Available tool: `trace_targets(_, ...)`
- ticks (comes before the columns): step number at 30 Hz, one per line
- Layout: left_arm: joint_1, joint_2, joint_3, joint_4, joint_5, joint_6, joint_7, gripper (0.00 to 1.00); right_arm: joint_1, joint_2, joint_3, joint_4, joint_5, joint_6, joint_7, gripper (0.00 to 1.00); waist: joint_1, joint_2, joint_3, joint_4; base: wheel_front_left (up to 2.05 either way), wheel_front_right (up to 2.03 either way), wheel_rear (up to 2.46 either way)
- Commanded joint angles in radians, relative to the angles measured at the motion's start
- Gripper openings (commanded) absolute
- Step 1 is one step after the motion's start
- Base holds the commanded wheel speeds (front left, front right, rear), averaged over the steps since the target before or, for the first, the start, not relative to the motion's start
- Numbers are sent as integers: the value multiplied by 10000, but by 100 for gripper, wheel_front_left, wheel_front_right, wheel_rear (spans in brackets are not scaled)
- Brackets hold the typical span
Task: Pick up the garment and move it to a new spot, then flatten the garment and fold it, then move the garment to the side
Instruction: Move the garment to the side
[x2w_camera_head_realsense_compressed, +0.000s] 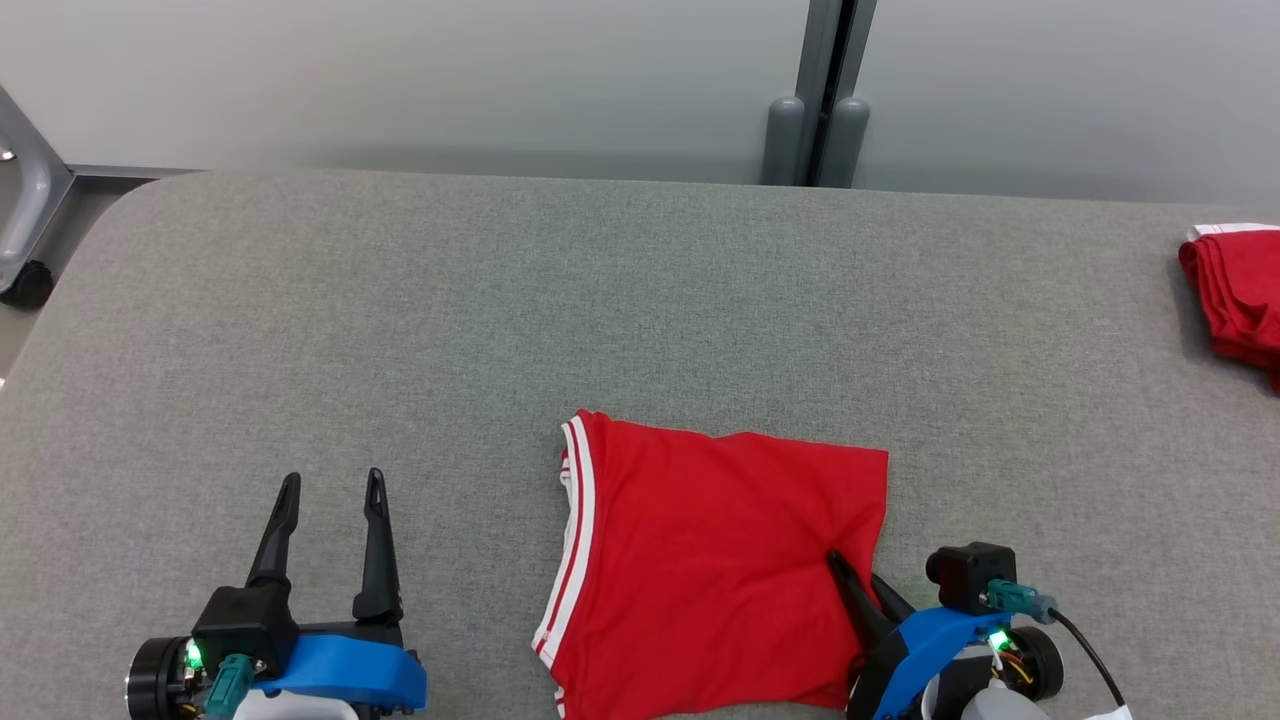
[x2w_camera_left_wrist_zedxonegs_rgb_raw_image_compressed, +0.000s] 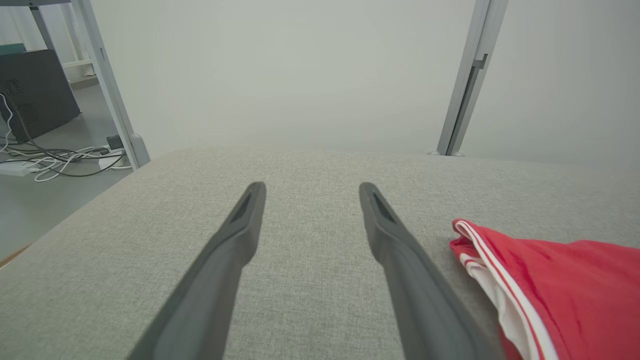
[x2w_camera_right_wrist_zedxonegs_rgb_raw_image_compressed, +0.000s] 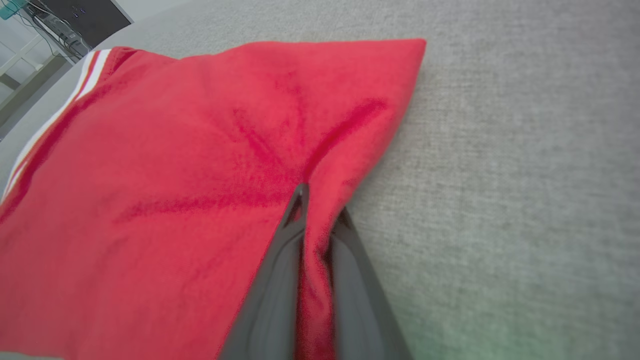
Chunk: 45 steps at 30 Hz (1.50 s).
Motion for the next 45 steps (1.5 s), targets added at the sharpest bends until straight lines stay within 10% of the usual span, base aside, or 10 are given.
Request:
trace_targets(1, -129, 1, 55, 2, -41, -30, -44, 100, -64, 37, 8, 248, -160, 4, -92, 0, 0, 0, -12, 1, 0, 0, 0)
trace_targets(14, -56, -50, 126, -244, -11, -70, -42, 100, -766, -766, -574, 214, -1115, -2, -873, 0, 0, 0, 113, -497, 0, 0, 0)
trace_targets(34, -1194, 124, 14, -543, 441, -203, -43, 100, -597, -1982, -2041, -1145, -1503, 3, -1000, 0, 0, 0, 1580, -3245, 0, 0, 0)
trace_targets(45, -1641, 128, -167, -520, 527, -241, -43, 100, -1301, -2447, -1747, -2315, -2053, 3, -1033, 0, 0, 0, 1917, -3287, 0, 0, 0)
